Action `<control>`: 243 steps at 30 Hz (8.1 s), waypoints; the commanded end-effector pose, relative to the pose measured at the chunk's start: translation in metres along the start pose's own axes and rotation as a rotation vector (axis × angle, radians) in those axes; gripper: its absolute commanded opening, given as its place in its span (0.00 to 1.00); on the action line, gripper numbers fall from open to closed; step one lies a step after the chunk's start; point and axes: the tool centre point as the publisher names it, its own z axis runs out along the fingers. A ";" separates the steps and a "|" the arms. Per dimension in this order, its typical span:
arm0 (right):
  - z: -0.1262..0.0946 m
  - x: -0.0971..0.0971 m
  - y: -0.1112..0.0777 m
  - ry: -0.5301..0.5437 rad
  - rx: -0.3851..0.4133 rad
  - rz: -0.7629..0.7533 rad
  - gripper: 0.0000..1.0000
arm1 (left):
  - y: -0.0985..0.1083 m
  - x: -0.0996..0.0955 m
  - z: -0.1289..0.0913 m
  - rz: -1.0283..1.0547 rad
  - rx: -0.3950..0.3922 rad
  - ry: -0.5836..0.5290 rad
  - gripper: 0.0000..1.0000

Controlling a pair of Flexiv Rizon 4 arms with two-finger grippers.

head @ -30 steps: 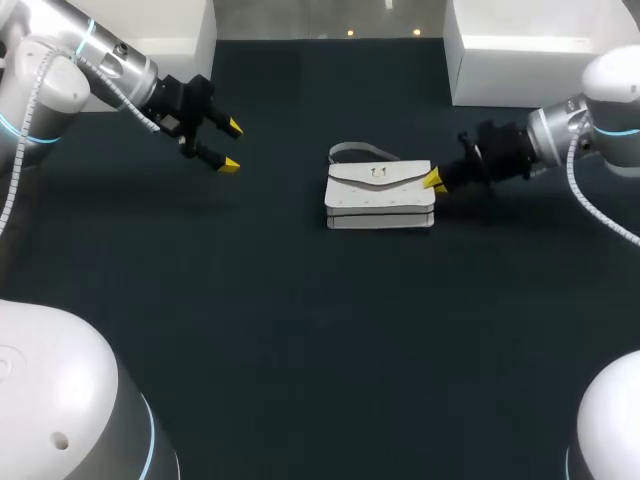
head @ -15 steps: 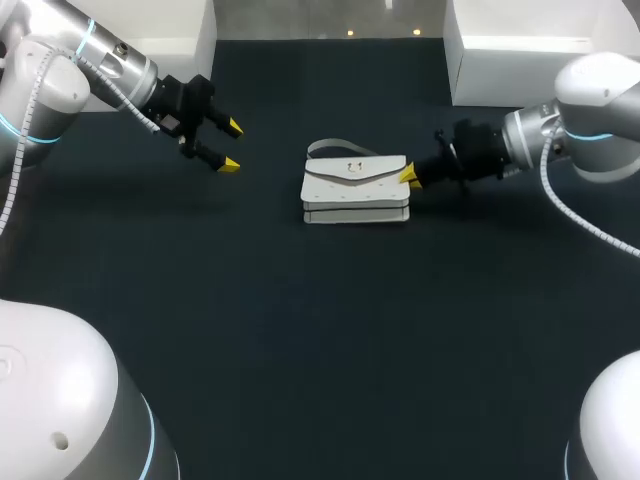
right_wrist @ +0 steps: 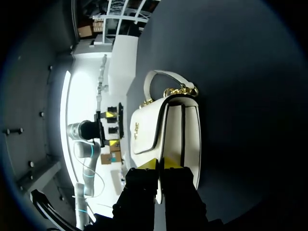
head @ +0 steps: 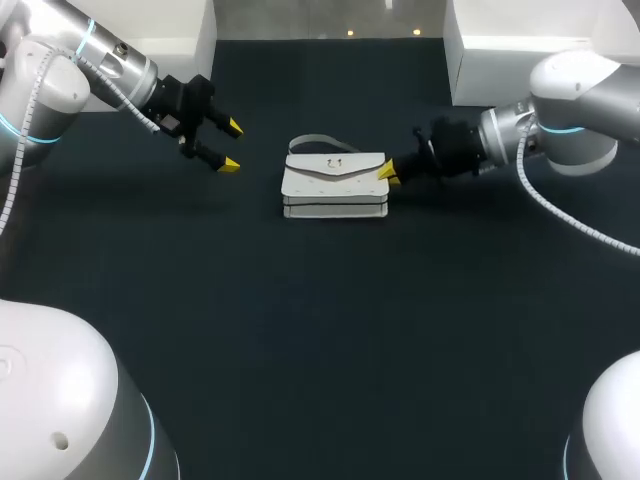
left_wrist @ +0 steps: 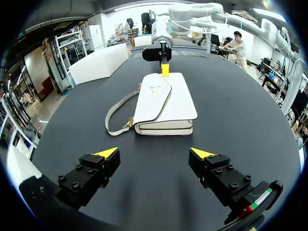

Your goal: Pick up the bag, open it, inspect its contents, close it, and place it on the opposite side

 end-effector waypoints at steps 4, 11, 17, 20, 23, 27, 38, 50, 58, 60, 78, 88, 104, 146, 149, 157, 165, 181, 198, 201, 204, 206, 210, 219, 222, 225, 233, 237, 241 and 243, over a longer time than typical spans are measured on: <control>0.006 0.001 0.013 0.009 0.046 -0.004 0.00 | 0.001 0.000 0.001 0.001 0.003 -0.001 1.00; 0.007 0.000 0.018 0.008 0.052 0.004 0.00 | 0.001 0.000 0.001 0.001 0.003 -0.001 1.00; 0.013 -0.001 0.019 0.010 0.063 0.009 0.00 | 0.001 0.000 0.001 0.001 0.003 -0.001 1.00; 0.014 0.000 0.019 0.013 0.065 0.010 0.00 | 0.001 0.000 0.001 0.001 0.003 -0.001 1.00; 0.014 0.001 0.019 0.014 0.066 0.007 0.00 | 0.001 0.000 0.001 0.001 0.003 -0.001 1.00; 0.012 0.001 0.020 0.014 0.064 0.008 0.02 | 0.001 0.000 0.001 0.001 0.003 -0.001 1.00; -0.030 0.013 0.006 -0.128 -0.044 -0.035 1.00 | 0.001 0.000 0.001 0.001 0.003 -0.001 1.00; -0.056 0.051 -0.018 -0.462 -0.058 -0.359 1.00 | 0.001 0.000 0.001 0.001 0.003 -0.001 1.00; -0.051 0.057 -0.028 -0.665 -0.040 -0.566 1.00 | 0.001 0.000 0.001 0.001 0.003 -0.001 1.00; -0.049 0.057 -0.028 -0.723 -0.037 -0.614 1.00 | 0.001 0.000 0.001 0.001 0.003 -0.001 1.00; -0.058 0.058 -0.029 -0.849 -0.024 -0.766 1.00 | 0.001 0.000 0.001 0.001 0.003 -0.001 1.00; -0.063 0.078 -0.035 -0.961 -0.064 -1.035 1.00 | -0.008 -0.004 0.005 0.044 -0.002 -0.025 1.00; -0.046 0.081 -0.052 -1.285 -0.085 -1.480 1.00 | -0.043 -0.001 0.004 0.359 -0.008 -0.230 1.00; 0.001 0.048 -0.056 -1.510 -0.082 -1.773 1.00 | -0.075 -0.008 0.040 0.600 0.033 -0.267 1.00; 0.003 0.043 -0.053 -1.508 -0.082 -1.796 1.00 | -0.080 -0.007 0.043 0.628 0.044 -0.261 1.00; 0.004 0.030 -0.040 -1.467 -0.081 -1.856 1.00 | -0.090 -0.003 0.050 0.667 0.058 -0.253 1.00; 0.005 0.021 -0.029 -1.440 -0.050 -1.918 0.50 | -0.091 -0.002 0.054 0.673 0.047 -0.236 1.00; 0.016 0.012 -0.019 -1.414 0.017 -1.976 0.41 | -0.090 -0.003 0.058 0.655 0.034 -0.225 1.00; 0.023 0.010 -0.012 -1.415 0.043 -1.986 0.06 | -0.088 -0.003 0.058 0.654 0.032 -0.217 1.00; 0.024 0.008 -0.012 -1.415 0.048 -1.982 0.09 | -0.087 -0.002 0.058 0.658 0.033 -0.216 1.00; 0.025 0.008 -0.013 -1.415 0.051 -1.981 0.24 | -0.087 -0.002 0.058 0.659 0.031 -0.215 1.00; 0.025 0.008 -0.013 -1.416 0.054 -1.980 0.32 | -0.086 -0.001 0.057 0.660 0.032 -0.214 1.00; 0.025 0.008 -0.012 -1.419 0.057 -1.979 0.16 | -0.085 -0.001 0.057 0.659 0.035 -0.214 1.00; 0.029 0.007 -0.015 -1.423 0.055 -1.957 0.00 | -0.082 0.000 0.057 0.668 0.042 -0.210 1.00; 0.030 0.008 -0.018 -1.447 0.037 -1.916 0.00 | -0.080 0.000 0.058 0.689 0.047 -0.205 1.00; 0.033 0.010 -0.021 -1.461 0.021 -1.885 0.00 | -0.080 0.001 0.062 0.709 0.039 -0.196 1.00; 0.038 0.012 -0.021 -1.482 0.009 -1.860 0.00 | -0.082 0.000 0.063 0.726 0.033 -0.176 1.00; 0.037 0.016 -0.020 -1.484 -0.010 -1.850 0.00 | -0.084 0.001 0.063 0.746 0.035 -0.171 1.00; 0.036 0.017 -0.019 -1.482 -0.017 -1.837 0.00 | -0.082 0.002 0.064 0.761 0.039 -0.163 1.00; 0.036 0.017 -0.019 -1.482 -0.017 -1.837 0.00 | -0.080 0.002 0.066 0.765 0.044 -0.156 0.95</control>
